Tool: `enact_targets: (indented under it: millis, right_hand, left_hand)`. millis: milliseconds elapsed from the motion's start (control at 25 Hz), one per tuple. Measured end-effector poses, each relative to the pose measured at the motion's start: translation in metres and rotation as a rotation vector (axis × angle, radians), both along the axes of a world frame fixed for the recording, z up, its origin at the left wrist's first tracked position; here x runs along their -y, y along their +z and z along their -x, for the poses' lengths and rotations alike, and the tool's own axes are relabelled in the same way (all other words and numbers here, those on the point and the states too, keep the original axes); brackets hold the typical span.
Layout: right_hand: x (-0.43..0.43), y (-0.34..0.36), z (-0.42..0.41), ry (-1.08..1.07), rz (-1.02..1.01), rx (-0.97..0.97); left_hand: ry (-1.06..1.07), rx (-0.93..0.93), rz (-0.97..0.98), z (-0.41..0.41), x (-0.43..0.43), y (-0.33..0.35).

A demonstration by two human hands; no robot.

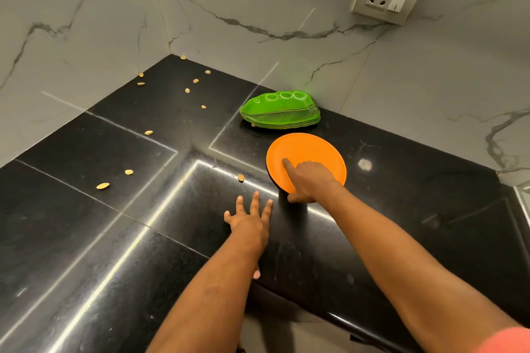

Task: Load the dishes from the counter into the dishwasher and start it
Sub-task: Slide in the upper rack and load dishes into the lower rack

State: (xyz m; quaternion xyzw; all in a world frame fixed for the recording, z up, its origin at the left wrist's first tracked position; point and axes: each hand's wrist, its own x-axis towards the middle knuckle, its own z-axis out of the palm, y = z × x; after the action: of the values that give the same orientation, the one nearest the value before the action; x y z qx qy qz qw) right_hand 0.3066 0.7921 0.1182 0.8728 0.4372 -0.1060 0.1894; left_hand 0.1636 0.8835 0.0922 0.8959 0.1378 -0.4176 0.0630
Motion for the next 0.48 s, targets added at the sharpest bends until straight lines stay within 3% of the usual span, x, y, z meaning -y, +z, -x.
enact_targets:
  millis: [200,480]
  right_hand:
    - [-0.006,0.002,0.024,0.067,0.033,0.095]
    - [0.008,0.022,0.036,-0.082,-0.194,0.234]
  left_hand:
    - [-0.015,0.008,0.001,-0.001,0.000,0.001]
    - [-0.041,0.055,-0.003,0.006,-0.003,0.005]
